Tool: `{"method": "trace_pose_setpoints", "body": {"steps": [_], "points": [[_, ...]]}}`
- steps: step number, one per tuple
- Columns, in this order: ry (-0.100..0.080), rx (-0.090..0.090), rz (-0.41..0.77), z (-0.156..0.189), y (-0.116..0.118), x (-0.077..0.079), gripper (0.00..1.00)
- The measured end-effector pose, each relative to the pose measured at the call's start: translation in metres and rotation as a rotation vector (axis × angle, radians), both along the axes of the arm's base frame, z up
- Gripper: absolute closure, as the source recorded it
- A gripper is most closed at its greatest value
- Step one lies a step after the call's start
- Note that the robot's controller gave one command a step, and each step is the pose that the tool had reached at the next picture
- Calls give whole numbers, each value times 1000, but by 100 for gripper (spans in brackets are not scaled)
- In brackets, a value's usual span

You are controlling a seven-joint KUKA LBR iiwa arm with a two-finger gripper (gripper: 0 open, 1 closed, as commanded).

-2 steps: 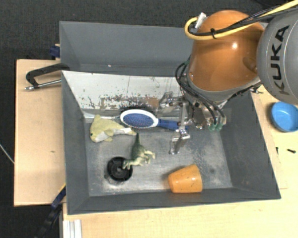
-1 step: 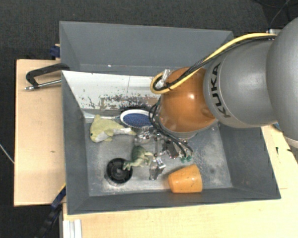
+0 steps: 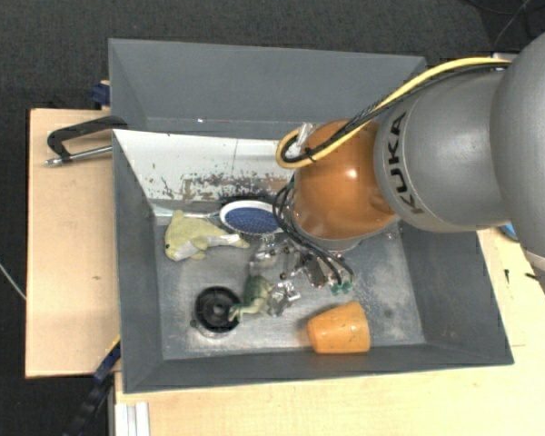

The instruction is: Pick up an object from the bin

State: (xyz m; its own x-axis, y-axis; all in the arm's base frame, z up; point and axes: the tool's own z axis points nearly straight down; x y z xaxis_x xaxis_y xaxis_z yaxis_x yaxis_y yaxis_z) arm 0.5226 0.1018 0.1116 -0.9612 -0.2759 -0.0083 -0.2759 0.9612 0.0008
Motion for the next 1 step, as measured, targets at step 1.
{"method": "trace_pose_setpoints", "body": {"steps": [1], "points": [[-7, -1, 67, 106, -11, 16, 100]]}}
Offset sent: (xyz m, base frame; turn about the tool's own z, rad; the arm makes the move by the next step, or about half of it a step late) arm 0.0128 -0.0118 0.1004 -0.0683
